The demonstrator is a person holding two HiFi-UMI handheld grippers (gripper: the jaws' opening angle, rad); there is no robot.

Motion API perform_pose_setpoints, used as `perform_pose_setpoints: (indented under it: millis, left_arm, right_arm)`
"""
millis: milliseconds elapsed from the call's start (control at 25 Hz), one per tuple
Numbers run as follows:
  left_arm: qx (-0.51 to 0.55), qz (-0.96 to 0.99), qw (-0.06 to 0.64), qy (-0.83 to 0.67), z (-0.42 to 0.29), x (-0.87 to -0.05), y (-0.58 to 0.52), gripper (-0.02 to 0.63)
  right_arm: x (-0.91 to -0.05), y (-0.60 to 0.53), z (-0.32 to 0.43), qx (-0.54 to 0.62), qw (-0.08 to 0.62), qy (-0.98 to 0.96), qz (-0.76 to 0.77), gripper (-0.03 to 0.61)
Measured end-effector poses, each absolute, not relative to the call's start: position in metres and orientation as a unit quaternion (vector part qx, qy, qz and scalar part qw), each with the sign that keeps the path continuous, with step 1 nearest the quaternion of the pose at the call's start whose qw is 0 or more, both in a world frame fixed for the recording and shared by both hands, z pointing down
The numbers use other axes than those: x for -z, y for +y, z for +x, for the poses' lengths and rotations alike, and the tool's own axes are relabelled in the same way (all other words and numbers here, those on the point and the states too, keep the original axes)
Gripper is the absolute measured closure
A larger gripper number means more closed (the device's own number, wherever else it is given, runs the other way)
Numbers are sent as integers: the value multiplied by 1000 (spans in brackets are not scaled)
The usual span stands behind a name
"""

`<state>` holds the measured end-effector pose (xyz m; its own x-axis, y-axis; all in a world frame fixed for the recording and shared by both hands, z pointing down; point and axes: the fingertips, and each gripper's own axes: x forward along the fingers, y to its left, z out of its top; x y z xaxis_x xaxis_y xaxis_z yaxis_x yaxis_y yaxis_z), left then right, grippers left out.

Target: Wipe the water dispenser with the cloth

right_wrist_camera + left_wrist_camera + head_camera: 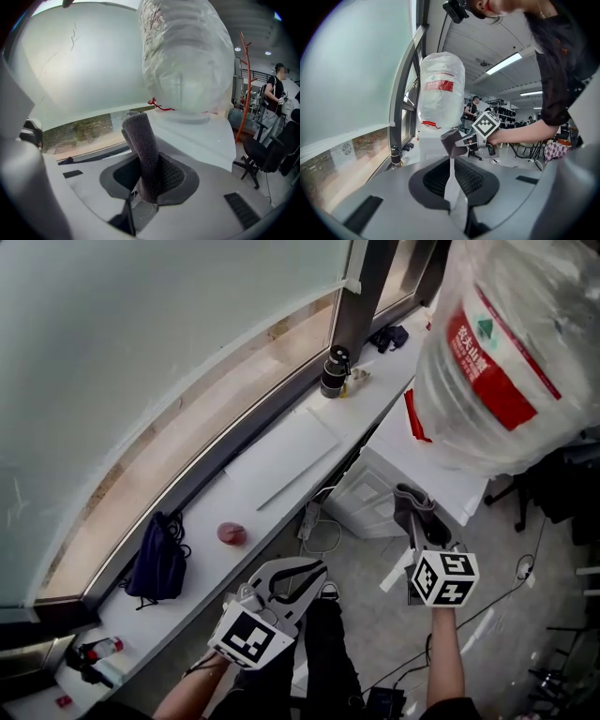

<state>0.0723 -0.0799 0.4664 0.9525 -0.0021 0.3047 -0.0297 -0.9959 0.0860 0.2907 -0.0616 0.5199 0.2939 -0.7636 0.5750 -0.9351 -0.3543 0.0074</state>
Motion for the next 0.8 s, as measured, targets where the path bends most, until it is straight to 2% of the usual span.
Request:
perform_pose_setpoints:
  millis: [280,600,800]
  left_arm:
    - [-153,986,57,-21,68,-478,-89,571]
    - [-163,983,75,-38,70,-509,-95,571]
    - [-174,981,62,-58,71,-538,-100,571]
  right_arm:
    - [-567,-63,307,-275,186,-493,804,472]
    - [-683,-62,316,-311,237,-461,796,471]
    - [-746,-76,315,-323,262,-468,780,471]
